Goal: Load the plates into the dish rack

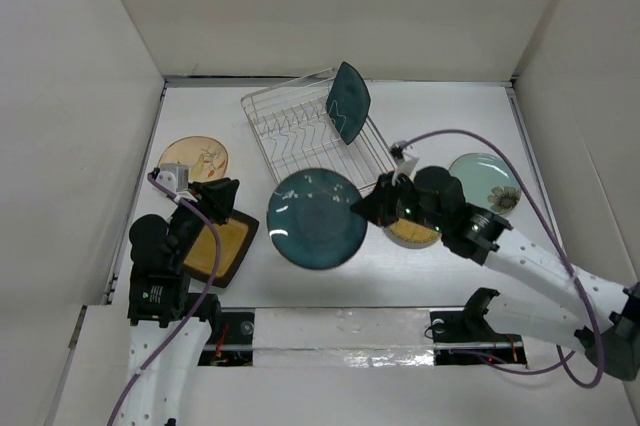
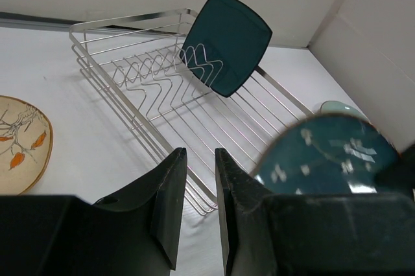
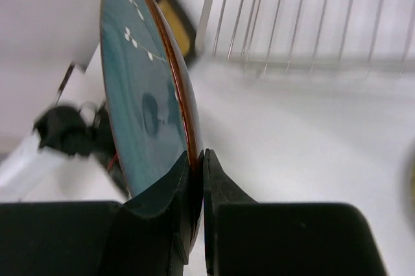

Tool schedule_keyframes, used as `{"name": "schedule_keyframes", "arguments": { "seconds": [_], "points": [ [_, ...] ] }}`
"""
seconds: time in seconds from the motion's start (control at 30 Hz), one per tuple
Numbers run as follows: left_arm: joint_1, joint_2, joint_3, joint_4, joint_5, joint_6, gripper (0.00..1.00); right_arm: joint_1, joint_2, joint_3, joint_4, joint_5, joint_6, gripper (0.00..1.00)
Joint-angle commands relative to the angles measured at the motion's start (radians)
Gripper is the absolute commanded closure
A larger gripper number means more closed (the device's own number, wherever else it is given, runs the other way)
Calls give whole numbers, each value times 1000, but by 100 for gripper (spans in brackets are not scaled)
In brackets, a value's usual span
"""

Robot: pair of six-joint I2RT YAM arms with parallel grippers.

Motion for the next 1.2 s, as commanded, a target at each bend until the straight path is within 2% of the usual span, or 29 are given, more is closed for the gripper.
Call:
{"name": "schedule_keyframes", "arguments": {
  "seconds": [0.0, 0.1, 0.13, 0.23, 0.3, 0.57, 0.73, 1.0, 1.17],
  "points": [
    [-5, -14, 19, 34, -3, 8, 78, -50, 137, 219, 295, 281, -151, 100],
    [-5, -18, 19, 35, -2, 6, 78, -88, 265, 348, 426, 387, -259, 100],
    [-5, -17, 19, 37, 0, 8, 78, -99, 300, 390, 439, 449, -309, 100],
    [-5, -14, 18, 38, 12, 8, 78, -159, 453, 562, 468, 500, -395, 100],
    [-5, -14, 18, 41, 18, 6, 78, -197, 530, 693, 455, 530, -448, 100],
    [-5, 0, 18, 40, 23, 6, 78, -237, 843, 994, 426, 636, -649, 100],
    [-5, 12, 18, 43, 29, 5, 78, -214, 928, 1060, 393, 696, -693, 100],
    [-5, 20, 16, 41, 31, 6, 78, -195, 1003, 1061, 369, 724, -669, 100],
    [-5, 20, 16, 41, 29, 6, 78, -147, 1064, 1036, 372, 797, -680, 100]
  ]
}}
